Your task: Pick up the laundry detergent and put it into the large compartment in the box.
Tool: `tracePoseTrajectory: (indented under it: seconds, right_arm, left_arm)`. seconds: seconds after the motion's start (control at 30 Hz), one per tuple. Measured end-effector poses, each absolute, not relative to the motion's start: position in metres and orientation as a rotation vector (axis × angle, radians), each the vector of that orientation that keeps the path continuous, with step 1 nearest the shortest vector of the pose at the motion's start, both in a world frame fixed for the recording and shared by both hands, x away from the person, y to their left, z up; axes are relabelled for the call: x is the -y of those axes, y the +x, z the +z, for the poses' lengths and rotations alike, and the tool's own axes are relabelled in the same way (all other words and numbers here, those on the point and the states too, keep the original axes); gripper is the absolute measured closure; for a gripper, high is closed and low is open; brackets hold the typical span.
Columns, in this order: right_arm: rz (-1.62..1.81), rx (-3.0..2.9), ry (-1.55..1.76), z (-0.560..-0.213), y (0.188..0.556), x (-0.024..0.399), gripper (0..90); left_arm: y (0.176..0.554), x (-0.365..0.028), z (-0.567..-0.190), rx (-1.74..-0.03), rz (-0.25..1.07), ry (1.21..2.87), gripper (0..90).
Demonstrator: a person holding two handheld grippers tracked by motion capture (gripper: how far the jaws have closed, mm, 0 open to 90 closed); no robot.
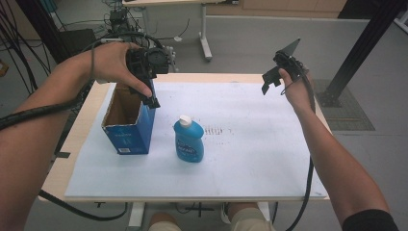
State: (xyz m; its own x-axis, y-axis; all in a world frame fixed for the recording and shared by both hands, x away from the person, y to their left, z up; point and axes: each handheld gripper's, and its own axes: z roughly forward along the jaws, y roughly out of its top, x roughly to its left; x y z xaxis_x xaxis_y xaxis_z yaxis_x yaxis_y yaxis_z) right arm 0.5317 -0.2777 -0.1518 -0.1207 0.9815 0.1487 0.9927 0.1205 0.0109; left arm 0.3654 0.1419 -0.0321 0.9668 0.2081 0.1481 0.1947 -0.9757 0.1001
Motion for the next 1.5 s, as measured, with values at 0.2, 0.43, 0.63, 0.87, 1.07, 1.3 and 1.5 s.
tracePoseTrajectory:
  seconds: [0.2, 0.43, 0.63, 0.87, 1.07, 1.3, 1.5]
  right_arm:
    - [-0.167, 2.266, -2.018, -0.151, 0.531, 0.28, 4.6]
    - [-0.166, 2.264, -2.021, -0.151, 0.531, 0.28, 4.6]
    - [-0.166, 2.267, -2.021, -0.15, 0.531, 0.277, 4.6]
    - [-0.161, 2.269, -2.025, -0.148, 0.53, 0.276, 4.6]
    - [-0.157, 2.267, -2.029, -0.147, 0.529, 0.277, 4.6]
    - [-0.163, 2.265, -2.031, -0.146, 0.528, 0.279, 4.6]
    - [-0.162, 2.263, -2.032, -0.145, 0.527, 0.28, 4.6]
  left_arm:
    - [0.367, -0.142, -0.031, -0.308, 0.242, 3.032, 7.1]
    - [0.369, -0.142, -0.032, -0.298, 0.228, 3.036, 6.8]
    - [0.371, -0.144, -0.034, -0.293, 0.214, 3.041, 6.6]
    - [0.369, -0.144, -0.036, -0.265, 0.212, 3.038, 6.3]
    - [0.37, -0.144, -0.034, -0.258, 0.2, 3.038, 6.2]
    - [0.371, -0.137, -0.036, -0.217, 0.183, 3.043, 6.1]
    - [0.369, -0.126, -0.038, -0.162, 0.177, 3.044, 6.0]
